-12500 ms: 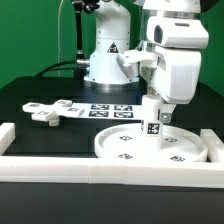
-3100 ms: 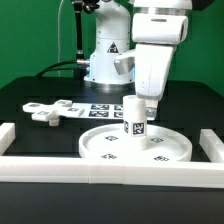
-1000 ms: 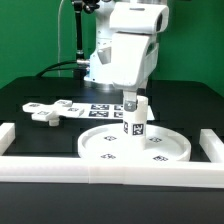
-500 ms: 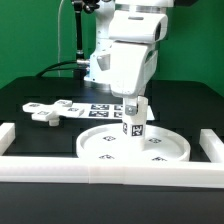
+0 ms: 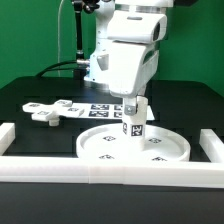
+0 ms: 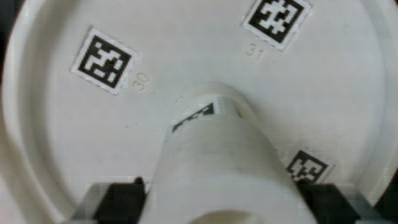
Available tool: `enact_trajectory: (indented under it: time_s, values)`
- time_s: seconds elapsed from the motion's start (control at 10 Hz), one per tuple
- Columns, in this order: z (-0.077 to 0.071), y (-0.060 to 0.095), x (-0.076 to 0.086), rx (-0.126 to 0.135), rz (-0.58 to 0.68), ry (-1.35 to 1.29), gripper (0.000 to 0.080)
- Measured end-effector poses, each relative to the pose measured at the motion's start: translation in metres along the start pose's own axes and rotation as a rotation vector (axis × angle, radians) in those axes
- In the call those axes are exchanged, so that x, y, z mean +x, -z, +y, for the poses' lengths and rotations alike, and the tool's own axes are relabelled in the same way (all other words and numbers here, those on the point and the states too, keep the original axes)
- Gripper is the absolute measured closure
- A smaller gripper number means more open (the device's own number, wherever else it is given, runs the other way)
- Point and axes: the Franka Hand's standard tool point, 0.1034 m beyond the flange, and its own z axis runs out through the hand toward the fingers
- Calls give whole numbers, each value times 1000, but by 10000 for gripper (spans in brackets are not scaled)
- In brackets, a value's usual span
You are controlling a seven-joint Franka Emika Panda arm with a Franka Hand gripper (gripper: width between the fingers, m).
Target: Assemble round table
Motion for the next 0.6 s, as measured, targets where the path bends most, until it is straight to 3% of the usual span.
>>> enact_trajectory:
  time_s: [0.5, 0.6]
  values:
    - [-2, 0, 2, 15, 15, -555, 392]
    - [-2, 0, 3, 13, 16, -569, 392]
